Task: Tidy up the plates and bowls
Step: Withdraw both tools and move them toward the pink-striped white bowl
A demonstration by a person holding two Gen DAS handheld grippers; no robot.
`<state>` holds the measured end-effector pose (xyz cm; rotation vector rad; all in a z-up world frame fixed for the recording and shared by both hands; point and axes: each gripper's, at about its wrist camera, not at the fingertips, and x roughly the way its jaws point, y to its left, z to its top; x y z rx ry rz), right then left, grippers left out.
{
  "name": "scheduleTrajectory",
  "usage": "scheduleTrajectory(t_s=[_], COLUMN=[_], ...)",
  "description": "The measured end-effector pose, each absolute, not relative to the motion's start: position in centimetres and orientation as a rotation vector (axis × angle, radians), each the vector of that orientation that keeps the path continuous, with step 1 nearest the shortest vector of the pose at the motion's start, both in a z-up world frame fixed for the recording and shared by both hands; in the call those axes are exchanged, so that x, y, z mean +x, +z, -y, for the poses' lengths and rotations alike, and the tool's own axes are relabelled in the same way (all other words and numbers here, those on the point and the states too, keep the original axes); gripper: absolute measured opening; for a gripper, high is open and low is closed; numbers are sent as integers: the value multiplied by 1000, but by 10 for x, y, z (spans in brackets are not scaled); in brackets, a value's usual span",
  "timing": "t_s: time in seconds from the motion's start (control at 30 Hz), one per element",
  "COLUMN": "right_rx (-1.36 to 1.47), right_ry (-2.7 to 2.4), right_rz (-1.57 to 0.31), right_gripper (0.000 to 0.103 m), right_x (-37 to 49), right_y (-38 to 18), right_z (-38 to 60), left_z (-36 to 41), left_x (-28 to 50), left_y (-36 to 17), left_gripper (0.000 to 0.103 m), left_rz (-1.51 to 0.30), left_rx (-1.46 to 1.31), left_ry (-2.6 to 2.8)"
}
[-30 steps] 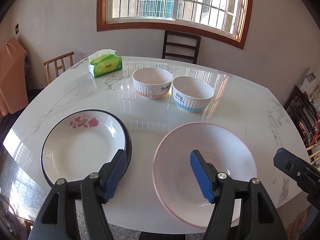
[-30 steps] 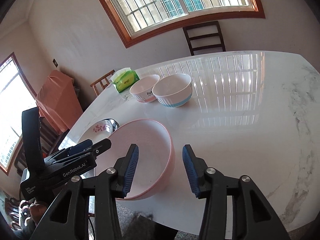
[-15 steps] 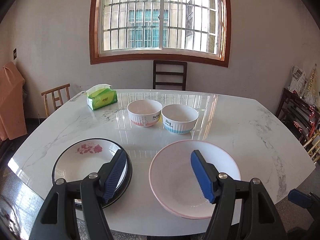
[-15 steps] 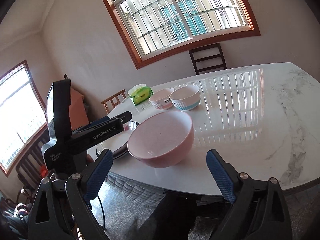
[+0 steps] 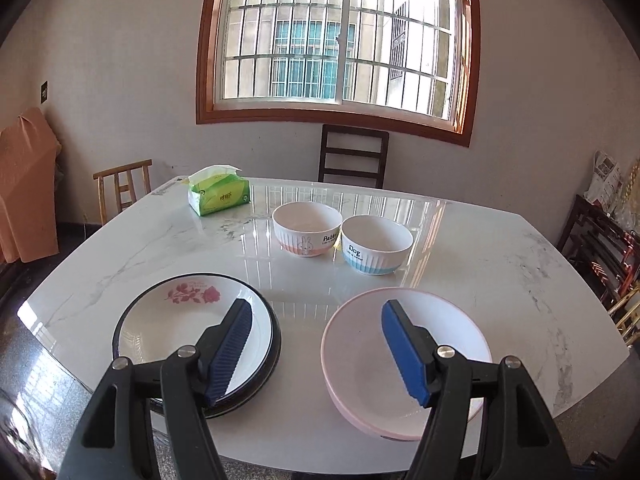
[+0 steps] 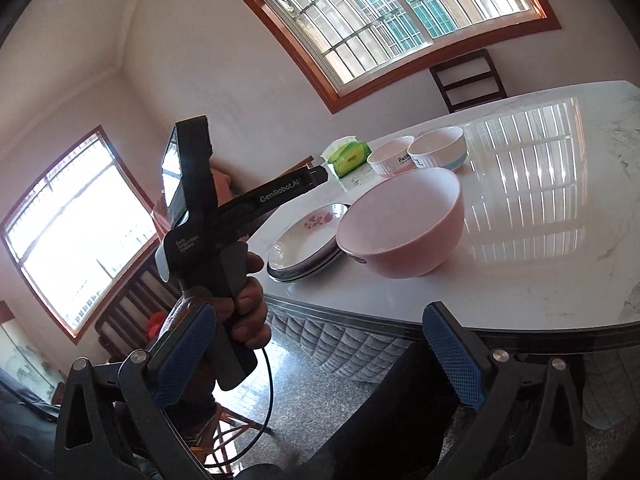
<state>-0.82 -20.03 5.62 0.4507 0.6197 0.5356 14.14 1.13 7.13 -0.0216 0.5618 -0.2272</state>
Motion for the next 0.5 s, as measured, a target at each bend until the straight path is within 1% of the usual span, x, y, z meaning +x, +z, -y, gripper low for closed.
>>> scheduleTrajectory(t_s=[0.17, 0.27, 0.4, 0.5], right_rx=[408, 417, 339, 260], right_ry=[442, 395, 322, 315], right_rz=[-686, -661, -577, -572], right_gripper=[103, 103, 103, 103], right_x=[0, 3, 9, 27], right_y=[55, 62, 91, 109], right_z=[202, 218, 234, 236], left_z=[-12, -11, -17, -20], left_x=[145, 151, 162, 169], left_y=[65, 62, 62, 66], left_gripper=[69, 69, 69, 69], left_rz=[-581, -611, -638, -641], left_rx=[-27, -21, -41, -35], left_ry=[-230, -240, -239, -228])
